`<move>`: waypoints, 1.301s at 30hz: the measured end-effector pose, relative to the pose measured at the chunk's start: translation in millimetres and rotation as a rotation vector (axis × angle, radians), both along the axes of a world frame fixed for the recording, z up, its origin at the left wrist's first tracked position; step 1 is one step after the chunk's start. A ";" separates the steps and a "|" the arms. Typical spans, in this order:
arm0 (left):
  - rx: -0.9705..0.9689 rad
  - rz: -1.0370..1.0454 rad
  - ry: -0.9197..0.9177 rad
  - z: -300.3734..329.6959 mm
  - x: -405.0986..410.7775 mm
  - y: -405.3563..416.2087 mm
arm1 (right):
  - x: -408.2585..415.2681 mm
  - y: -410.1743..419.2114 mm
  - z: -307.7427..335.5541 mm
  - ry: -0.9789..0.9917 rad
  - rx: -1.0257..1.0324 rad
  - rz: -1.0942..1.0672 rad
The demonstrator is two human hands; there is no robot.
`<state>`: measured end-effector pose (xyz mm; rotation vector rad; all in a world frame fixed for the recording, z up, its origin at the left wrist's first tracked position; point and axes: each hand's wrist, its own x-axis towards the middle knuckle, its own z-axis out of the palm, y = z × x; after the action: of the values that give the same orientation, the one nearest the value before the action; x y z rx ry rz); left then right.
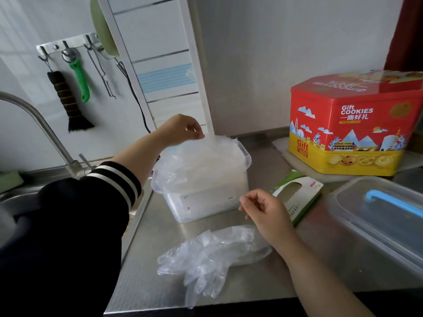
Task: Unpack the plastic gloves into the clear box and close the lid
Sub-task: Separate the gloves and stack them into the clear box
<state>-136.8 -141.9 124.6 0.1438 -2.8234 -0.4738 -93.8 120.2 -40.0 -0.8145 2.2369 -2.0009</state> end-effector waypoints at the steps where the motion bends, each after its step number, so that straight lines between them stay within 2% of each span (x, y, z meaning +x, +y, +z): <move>1: -0.044 0.010 0.007 -2.1 -2.1 -0.3 | 0.6 0.6 -2.6 0.045 0.040 -0.015; 5: -0.226 0.015 0.047 -12.5 -5.0 -1.8 | 3.1 2.1 -7.2 0.163 0.069 -0.062; 7: -0.390 -0.002 0.128 -15.5 -4.6 -2.8 | 3.9 2.2 -8.6 0.209 0.091 -0.079; 10: -0.587 0.081 0.271 -11.6 -1.1 1.4 | 5.4 1.3 -9.6 0.242 0.142 -0.065; 14: -0.652 0.161 0.438 -1.6 13.3 16.0 | 9.0 0.5 -11.9 0.210 0.175 -0.043; 16: -0.575 0.128 0.572 0.8 23.9 30.6 | 9.6 1.8 -10.6 0.175 0.156 -0.038; 18: -0.413 0.030 0.671 -2.7 43.3 53.3 | 9.8 1.5 -9.6 0.129 0.158 0.001; 20: -0.250 -0.096 0.633 -13.3 65.9 78.9 | 8.9 -0.3 -8.9 0.081 0.169 0.064; 22: -0.161 -0.154 0.463 -31.3 91.5 99.7 | 12.2 -2.6 -11.0 0.066 0.224 0.134; 27: 0.006 -0.139 -0.122 -77.5 132.0 106.3 | 18.9 -8.6 -18.7 0.167 0.429 0.226; 30: 0.127 -0.114 -0.259 -103.5 144.1 99.1 | 16.9 -9.6 -18.9 0.175 0.390 0.169; 36: 0.230 -0.040 -0.090 -130.6 150.0 96.2 | 13.4 -10.0 -17.4 0.165 0.249 0.025; 39: 0.323 -0.016 -0.023 -127.9 148.9 94.3 | 11.2 -9.2 -16.4 0.159 0.249 -0.022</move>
<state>12.1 -47.6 -3.3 0.1905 -2.7501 -0.9353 -82.6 111.0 -56.4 -0.9530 2.5235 -1.6708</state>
